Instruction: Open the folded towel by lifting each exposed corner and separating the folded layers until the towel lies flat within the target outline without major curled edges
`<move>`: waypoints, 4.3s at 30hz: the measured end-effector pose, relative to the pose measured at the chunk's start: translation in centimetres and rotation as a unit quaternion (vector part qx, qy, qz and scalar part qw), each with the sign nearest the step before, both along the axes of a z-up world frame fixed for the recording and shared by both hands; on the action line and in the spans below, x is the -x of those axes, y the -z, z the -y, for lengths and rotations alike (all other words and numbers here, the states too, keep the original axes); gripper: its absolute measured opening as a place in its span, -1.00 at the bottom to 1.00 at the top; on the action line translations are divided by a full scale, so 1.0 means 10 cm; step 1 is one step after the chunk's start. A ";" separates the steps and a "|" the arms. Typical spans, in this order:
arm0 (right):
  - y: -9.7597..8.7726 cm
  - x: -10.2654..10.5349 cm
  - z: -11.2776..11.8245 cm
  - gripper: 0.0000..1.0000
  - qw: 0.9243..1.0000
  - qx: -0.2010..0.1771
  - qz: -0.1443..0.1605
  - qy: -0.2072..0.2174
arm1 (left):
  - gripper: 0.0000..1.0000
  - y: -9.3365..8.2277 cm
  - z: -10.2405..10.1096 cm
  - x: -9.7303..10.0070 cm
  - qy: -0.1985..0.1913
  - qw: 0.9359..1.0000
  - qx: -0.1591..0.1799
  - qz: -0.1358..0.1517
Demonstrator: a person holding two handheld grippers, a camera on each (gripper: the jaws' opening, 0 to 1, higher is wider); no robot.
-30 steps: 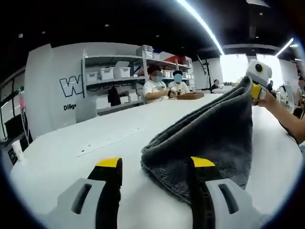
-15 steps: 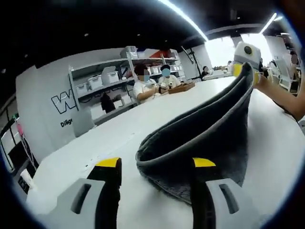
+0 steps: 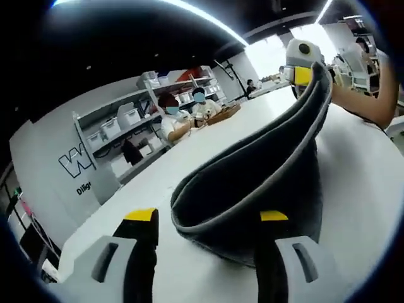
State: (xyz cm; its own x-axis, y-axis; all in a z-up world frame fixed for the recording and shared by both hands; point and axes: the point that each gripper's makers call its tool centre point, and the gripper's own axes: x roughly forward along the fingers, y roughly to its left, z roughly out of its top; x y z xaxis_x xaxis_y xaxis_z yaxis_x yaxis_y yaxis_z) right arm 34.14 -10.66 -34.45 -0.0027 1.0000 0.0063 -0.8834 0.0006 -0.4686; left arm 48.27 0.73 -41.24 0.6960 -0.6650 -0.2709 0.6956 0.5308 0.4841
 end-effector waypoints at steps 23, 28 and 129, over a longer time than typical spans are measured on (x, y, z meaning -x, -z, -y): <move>0.02 0.13 0.16 -1.00 0.999 -0.004 -0.008 -0.038 | -0.22 -0.05 0.01 0.13 0.061 0.998 0.032 -0.013; 0.03 0.08 0.15 -1.00 1.000 0.000 -0.010 -0.026 | -0.81 -0.03 0.07 0.20 0.080 0.995 0.045 -0.032; 0.49 0.71 0.76 -1.00 0.970 -0.001 -0.134 0.201 | -0.81 0.08 0.26 2.05 0.108 0.992 0.043 -0.042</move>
